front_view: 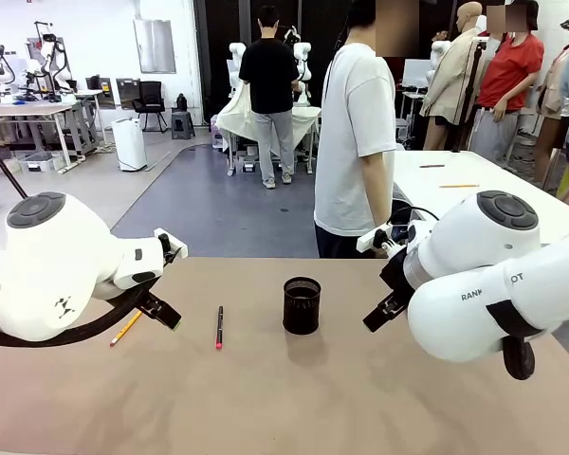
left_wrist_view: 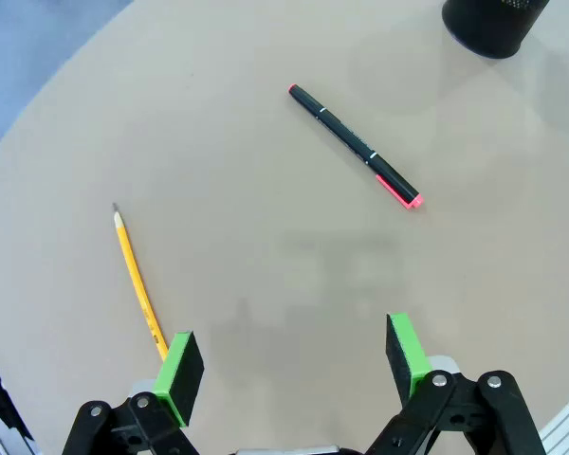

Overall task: Place the pens into the pen holder.
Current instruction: Pick up a writing instrument from the table and place it into the Pen holder.

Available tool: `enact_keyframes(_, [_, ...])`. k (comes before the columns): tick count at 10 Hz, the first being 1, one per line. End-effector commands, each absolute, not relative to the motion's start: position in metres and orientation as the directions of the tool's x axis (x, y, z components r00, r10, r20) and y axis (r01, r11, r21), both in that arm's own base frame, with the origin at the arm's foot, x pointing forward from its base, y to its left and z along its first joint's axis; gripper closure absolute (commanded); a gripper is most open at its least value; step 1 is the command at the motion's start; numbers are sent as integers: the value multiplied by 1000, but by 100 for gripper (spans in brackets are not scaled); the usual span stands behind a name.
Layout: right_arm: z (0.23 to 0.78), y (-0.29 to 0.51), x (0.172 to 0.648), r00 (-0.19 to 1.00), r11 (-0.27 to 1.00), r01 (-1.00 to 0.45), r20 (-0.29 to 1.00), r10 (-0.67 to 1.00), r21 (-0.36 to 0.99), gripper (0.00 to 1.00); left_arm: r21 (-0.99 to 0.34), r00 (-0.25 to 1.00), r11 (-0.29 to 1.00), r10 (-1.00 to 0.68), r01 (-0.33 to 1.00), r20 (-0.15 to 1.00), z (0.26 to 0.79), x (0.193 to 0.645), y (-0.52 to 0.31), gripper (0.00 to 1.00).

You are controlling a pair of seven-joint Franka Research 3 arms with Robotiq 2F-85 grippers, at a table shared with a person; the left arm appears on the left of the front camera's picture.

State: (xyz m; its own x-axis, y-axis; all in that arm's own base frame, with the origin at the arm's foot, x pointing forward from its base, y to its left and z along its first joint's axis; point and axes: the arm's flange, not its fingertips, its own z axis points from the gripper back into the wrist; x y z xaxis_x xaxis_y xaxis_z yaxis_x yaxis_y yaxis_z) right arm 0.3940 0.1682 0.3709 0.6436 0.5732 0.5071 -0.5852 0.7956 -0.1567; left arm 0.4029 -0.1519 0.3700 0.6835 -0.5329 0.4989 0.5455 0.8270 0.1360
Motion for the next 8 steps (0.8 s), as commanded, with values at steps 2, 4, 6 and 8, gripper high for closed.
enact_keyframes(2, [371, 168, 394, 644, 796, -585, 507, 573, -156, 0, 136, 683, 827, -533, 546, 499, 370, 403, -152, 0])
enact_keyframes(4, [371, 168, 394, 644, 796, -585, 507, 573, -156, 0, 136, 683, 827, -533, 546, 499, 370, 403, -152, 0])
enact_keyframes(6, [371, 168, 394, 644, 796, -585, 507, 573, -157, 0, 136, 683, 827, -533, 546, 499, 370, 403, -152, 0])
enact_keyframes(8, [377, 173, 386, 598, 722, -690, 518, 612, -55, 0, 118, 608, 734, -632, 669, 481, 370, 396, -159, 0])
